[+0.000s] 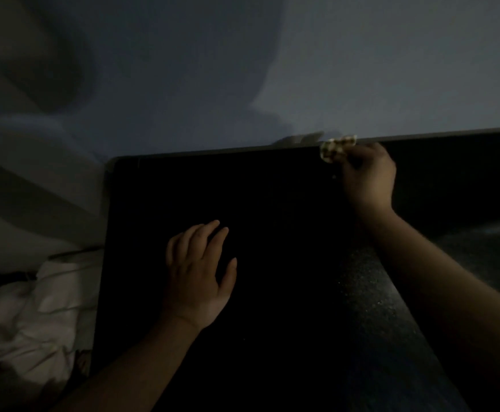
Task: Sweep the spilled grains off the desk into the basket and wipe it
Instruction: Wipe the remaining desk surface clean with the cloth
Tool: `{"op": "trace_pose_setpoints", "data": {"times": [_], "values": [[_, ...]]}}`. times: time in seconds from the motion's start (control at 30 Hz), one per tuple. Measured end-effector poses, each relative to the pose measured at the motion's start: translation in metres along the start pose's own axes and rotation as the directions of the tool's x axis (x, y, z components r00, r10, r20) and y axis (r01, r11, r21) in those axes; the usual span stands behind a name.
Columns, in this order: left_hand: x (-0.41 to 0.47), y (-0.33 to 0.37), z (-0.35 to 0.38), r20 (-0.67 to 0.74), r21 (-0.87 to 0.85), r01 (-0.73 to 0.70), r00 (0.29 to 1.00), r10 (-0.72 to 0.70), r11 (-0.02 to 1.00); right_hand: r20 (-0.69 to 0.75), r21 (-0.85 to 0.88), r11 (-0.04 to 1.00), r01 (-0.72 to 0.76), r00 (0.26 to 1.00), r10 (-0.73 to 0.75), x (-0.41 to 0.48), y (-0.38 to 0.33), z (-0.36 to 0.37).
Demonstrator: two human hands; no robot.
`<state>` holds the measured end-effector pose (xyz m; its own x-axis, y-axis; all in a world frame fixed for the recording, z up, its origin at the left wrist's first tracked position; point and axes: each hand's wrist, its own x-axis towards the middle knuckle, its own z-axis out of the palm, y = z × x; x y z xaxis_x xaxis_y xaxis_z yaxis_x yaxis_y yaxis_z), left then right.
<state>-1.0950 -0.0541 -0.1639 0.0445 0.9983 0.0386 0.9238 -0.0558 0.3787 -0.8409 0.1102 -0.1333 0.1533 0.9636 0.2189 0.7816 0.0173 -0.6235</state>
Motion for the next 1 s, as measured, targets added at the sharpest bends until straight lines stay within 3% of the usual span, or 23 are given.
{"op": "trace_pose_setpoints", "data": {"times": [0.1, 0.2, 0.4, 0.53, 0.6, 0.7, 0.8, 1.0], "values": [[0.001, 0.0, -0.001, -0.009, 0.005, -0.002, 1.0, 0.002, 1.0, 0.015, -0.028, 0.998, -0.059, 0.998, 0.06, 0.008, 0.012, 0.022], [0.001, -0.001, 0.001, -0.008, 0.007, -0.004, 1.0, 0.004, 1.0, 0.001, -0.013, 0.999, 0.035, 0.999, -0.035, -0.01, 0.01, 0.034], [0.001, -0.001, 0.003, -0.047, 0.012, -0.011, 0.999, 0.011, 1.0, 0.186, 0.168, 0.973, 0.158, 0.964, -0.188, -0.087, 0.005, 0.013], [0.002, -0.001, 0.004, -0.05, 0.029, -0.006, 0.999, 0.007, 1.0, 0.363, 0.263, 0.948, 0.178, 0.892, -0.268, -0.107, 0.0, -0.01], [0.001, -0.002, 0.004, -0.05, 0.02, -0.01, 0.999, 0.011, 1.0, 0.241, 0.162, 0.962, 0.218, 0.937, -0.253, -0.087, 0.005, -0.015], [0.0, -0.002, 0.004, -0.065, 0.015, -0.016, 0.998, 0.017, 1.0, 0.027, 0.049, 0.997, 0.063, 0.998, -0.064, -0.045, 0.011, -0.011], [0.001, -0.002, 0.004, -0.061, 0.019, -0.02, 0.998, 0.021, 1.0, 0.045, -0.022, 0.999, -0.047, 0.998, 0.048, -0.042, 0.013, 0.004], [0.001, -0.002, 0.005, -0.093, 0.009, -0.018, 0.995, 0.019, 1.0, 0.181, 0.134, 0.977, 0.165, 0.965, -0.188, -0.152, 0.002, -0.005]]}}
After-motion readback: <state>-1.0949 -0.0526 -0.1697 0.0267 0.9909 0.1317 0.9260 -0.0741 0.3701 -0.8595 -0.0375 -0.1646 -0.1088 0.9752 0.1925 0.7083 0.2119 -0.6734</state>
